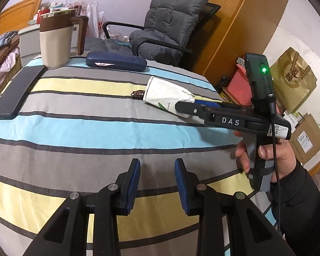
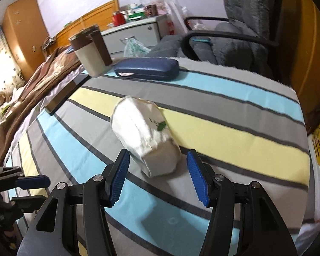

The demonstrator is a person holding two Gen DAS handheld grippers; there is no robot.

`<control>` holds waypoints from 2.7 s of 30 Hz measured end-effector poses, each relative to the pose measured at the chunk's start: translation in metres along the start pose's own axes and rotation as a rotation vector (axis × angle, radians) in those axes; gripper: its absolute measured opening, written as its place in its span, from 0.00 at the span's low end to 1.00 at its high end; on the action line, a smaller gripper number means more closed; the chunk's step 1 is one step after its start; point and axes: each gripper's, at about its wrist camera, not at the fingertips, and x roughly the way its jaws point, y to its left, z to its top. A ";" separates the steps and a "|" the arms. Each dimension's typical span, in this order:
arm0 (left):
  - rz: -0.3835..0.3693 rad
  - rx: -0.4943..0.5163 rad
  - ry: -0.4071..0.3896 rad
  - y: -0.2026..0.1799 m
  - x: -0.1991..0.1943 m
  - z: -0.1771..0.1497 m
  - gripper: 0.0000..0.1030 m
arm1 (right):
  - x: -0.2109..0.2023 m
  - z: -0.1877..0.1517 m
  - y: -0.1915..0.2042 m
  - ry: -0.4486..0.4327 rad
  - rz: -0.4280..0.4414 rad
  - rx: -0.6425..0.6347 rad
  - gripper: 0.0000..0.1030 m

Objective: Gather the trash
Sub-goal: 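Grasp the white paper bag with the right tool and lift it, then grasp the brown wrapper on the table with the left tool while the right tool holds the paper bag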

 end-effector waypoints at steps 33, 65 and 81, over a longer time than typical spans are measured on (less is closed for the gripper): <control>0.028 -0.006 -0.053 -0.010 -0.033 -0.008 0.32 | -0.056 -0.013 0.039 0.064 0.035 -0.015 0.43; 0.066 0.006 -0.033 -0.058 -0.014 0.008 0.32 | -0.110 -0.115 0.021 -0.094 -0.165 0.287 0.43; 0.181 -0.139 -0.013 -0.032 0.080 0.079 0.39 | -0.100 -0.118 -0.001 -0.086 -0.134 0.339 0.43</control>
